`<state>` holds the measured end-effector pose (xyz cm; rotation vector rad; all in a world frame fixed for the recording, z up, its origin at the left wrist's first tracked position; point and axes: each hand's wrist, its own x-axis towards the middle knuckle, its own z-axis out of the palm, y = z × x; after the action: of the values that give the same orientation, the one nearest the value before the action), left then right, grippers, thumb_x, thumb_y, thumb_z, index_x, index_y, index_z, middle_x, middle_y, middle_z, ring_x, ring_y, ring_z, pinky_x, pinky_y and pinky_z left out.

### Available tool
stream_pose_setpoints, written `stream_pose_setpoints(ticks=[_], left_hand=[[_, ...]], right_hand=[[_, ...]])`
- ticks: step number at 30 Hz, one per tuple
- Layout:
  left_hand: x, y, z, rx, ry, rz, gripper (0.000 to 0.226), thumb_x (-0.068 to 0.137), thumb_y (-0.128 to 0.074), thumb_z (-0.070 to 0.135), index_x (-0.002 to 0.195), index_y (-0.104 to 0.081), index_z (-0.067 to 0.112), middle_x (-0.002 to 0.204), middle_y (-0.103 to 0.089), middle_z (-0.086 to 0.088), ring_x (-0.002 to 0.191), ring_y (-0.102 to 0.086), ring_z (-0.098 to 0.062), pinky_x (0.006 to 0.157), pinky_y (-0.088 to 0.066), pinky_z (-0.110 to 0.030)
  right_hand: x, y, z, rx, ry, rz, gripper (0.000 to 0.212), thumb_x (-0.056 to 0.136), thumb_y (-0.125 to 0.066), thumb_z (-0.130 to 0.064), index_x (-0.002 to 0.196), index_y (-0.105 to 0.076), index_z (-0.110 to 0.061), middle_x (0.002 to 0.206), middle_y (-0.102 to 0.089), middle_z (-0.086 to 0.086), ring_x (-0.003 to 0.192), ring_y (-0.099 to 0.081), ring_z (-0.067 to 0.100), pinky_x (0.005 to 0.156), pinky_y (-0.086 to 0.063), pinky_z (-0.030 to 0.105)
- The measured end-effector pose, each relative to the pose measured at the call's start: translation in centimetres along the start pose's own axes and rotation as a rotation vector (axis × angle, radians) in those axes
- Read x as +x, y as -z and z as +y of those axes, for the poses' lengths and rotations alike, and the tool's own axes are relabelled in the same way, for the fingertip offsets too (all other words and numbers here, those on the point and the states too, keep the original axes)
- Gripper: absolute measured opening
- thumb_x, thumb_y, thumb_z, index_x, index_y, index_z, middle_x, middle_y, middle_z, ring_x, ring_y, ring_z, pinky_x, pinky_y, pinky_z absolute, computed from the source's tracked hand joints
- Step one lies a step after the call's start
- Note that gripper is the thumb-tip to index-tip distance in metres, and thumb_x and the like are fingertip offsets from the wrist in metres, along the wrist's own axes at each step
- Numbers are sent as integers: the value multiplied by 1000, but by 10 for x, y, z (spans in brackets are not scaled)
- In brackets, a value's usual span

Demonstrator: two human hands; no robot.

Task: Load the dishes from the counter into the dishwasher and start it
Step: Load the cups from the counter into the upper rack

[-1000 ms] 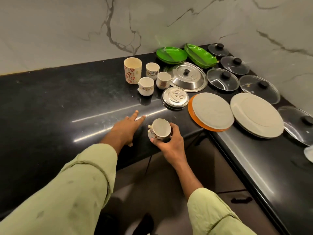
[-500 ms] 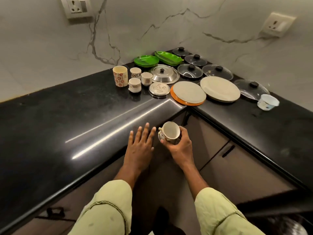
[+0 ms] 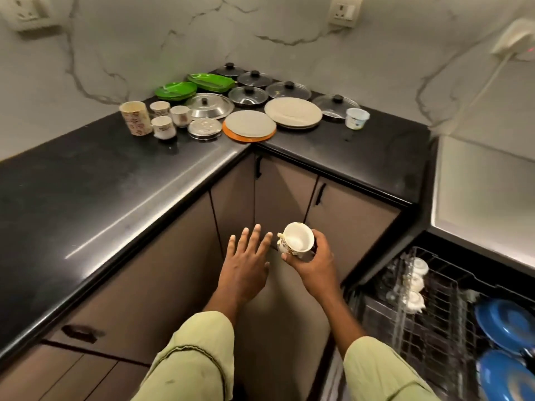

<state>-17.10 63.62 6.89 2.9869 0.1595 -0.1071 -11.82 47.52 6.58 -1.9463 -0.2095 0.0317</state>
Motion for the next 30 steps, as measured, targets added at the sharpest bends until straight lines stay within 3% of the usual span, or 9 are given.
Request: stream_pose_setpoints(ticks=[2,6,12,16,23,30], left_hand=[[-6,-6,33,-6,-49,-46,67,105,-38,37,159,1,28,166,11,-4,153,10,-28,122,5,-47],[-29,-22,111,-18,-153,-83,66,104,-40,34,159,-4,26,166,7,-5,153,7,-28,122,2,-47],[-71,-55,227,14,-370,-191,67,102,-42,30,159,-7,24,166,7,-6,153,8,-27,121,4,-46],[-86,-66,279,21,-457,-271,68,102,-45,28,159,-7,24,166,7,-7,153,9,-28,122,3,-48],[-66,-99,324,21,-499,-341,69,101,-45,24,159,-8,23,166,7,-8,152,10,-28,121,1,-48],[-19,-132,342,50,-512,-477,71,99,-46,21,159,-7,18,166,10,-9,152,12,-28,122,2,-42]], right_hand=[[-21,31,11,4,-24,34,68,65,-90,-30,118,-48,-35,111,-61,-18,105,-59,5,79,-48,11],[-69,104,48,3,-81,106,73,61,-90,-40,123,-52,-30,113,-63,-14,105,-62,8,88,-55,33],[-143,214,99,18,-214,258,65,65,-90,-27,116,-50,-36,106,-60,-23,98,-58,1,83,-49,26],[-175,262,129,6,-308,305,72,64,-91,-27,123,-49,-35,116,-61,-13,110,-58,12,93,-51,39],[-190,308,159,-48,-415,353,73,66,-90,-17,121,-45,-33,114,-57,-13,108,-56,11,92,-48,31],[-161,328,184,-162,-497,280,68,69,-85,-7,116,-42,-29,113,-56,-7,102,-55,11,81,-43,21]])
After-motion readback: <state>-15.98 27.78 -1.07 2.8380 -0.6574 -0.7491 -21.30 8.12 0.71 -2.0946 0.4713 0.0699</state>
